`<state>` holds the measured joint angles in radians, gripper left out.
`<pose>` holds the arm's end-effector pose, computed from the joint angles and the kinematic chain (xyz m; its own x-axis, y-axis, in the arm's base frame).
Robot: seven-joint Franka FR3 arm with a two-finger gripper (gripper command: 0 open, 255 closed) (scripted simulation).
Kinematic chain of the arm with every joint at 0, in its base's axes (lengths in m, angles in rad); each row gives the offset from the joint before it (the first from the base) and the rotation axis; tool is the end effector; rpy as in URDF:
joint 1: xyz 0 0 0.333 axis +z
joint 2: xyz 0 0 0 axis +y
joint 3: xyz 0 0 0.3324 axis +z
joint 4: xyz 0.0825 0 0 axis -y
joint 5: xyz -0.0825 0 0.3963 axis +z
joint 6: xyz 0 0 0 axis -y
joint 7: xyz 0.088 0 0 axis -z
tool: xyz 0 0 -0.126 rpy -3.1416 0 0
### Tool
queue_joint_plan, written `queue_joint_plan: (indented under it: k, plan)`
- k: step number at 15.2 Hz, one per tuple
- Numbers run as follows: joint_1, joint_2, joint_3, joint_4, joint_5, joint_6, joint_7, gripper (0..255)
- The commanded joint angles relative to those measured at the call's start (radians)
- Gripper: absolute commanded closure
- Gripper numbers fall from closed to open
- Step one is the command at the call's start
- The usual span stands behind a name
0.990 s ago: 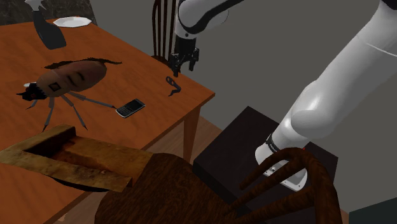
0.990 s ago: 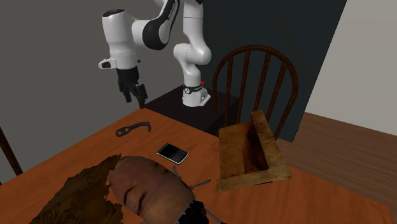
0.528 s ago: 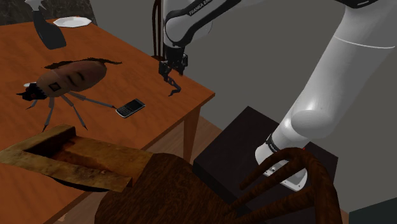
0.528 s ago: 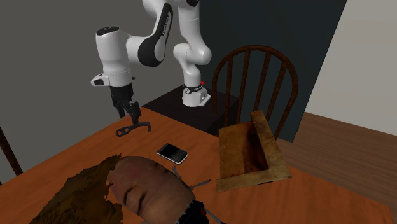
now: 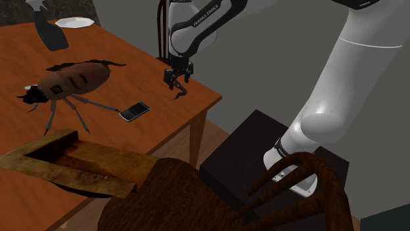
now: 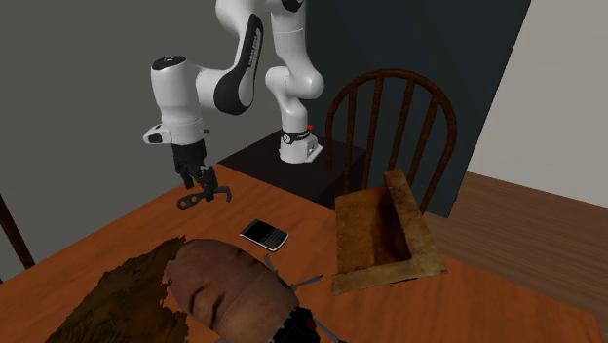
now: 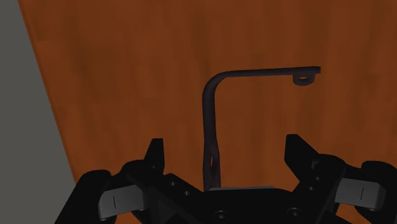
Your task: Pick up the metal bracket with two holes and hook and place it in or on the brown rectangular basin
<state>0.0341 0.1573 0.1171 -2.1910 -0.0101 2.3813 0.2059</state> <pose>0.5596 0.0847 0.3067 0.9983 -0.0495 0.0312 -0.0489 -0.9986 -0.0178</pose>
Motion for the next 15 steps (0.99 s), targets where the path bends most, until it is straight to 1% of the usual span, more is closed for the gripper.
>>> queue_joint_plan:
  k: [1, 5, 6, 15]
  plan:
    - [0.000, 0.000, 0.000, -0.001, 0.000, 0.002, 0.000, 0]
    - [0.000, 0.000, 0.000, -0.001, 0.000, 0.001, 0.000, 0]
    - [0.000, 0.000, 0.000, -0.001, 0.000, 0.001, 0.000, 255]
    - [0.000, 0.000, 0.000, -0.001, 0.000, 0.002, 0.000, 255]
